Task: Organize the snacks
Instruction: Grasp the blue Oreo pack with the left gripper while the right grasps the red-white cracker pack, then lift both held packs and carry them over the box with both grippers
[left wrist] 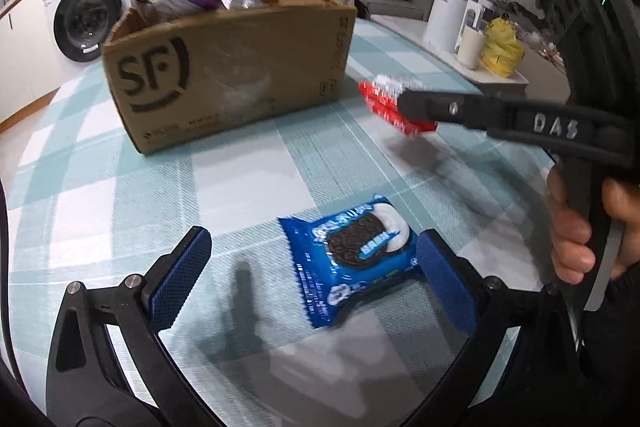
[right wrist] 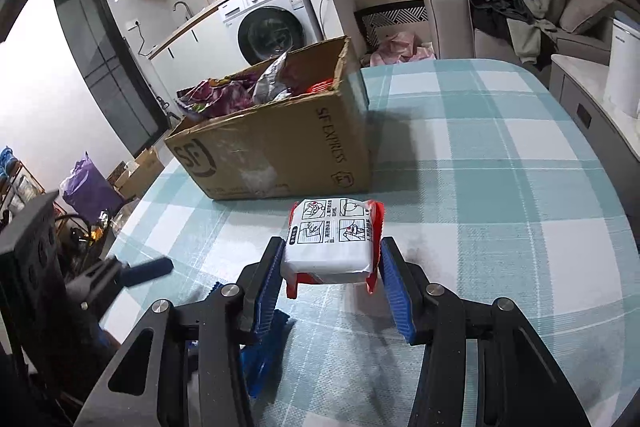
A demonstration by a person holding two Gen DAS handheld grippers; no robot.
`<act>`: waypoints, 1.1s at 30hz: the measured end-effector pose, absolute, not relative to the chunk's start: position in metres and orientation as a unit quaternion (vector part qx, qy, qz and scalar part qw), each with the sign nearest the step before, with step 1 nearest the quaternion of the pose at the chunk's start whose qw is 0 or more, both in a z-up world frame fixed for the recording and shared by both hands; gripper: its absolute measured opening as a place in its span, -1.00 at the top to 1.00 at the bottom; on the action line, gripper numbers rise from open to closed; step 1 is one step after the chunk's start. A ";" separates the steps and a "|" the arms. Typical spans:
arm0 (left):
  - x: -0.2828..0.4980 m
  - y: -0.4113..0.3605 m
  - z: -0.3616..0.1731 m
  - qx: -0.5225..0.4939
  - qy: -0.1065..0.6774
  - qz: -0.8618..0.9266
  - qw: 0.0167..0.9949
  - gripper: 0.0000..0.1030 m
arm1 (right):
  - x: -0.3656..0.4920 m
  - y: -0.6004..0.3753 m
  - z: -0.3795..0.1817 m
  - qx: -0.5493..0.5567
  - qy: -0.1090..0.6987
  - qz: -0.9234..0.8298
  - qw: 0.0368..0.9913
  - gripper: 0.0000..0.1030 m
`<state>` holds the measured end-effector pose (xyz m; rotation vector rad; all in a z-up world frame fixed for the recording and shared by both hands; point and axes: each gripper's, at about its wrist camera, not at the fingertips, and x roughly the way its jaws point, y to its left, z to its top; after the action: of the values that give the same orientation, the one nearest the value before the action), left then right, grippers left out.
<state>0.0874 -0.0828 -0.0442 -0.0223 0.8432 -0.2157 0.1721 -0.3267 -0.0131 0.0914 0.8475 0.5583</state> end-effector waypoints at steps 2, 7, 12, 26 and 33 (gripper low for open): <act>0.089 -0.087 -0.047 -0.013 0.415 -0.102 0.904 -0.98 | 0.173 -0.330 -0.012 0.049 0.405 0.266 0.873 0.06; 0.093 -0.094 -0.055 -0.035 0.432 -0.124 0.892 -0.98 | 0.175 -0.331 -0.013 0.049 0.406 0.263 0.874 0.06; 0.094 -0.098 -0.060 -0.020 0.441 -0.118 0.889 -0.98 | 0.175 -0.329 -0.013 0.046 0.407 0.266 0.872 0.06; 0.083 -0.085 -0.052 -0.037 0.427 -0.161 0.889 -0.09 | 0.174 -0.325 -0.016 0.045 0.409 0.272 0.870 0.06; 0.080 -0.077 -0.045 -0.042 0.420 -0.162 0.892 0.06 | 0.173 -0.323 -0.015 0.044 0.403 0.272 0.873 0.06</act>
<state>0.0800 -0.0768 -0.0449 -0.0871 0.8722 -0.3359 0.1726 -0.3226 -0.0154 0.0910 0.8418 0.5676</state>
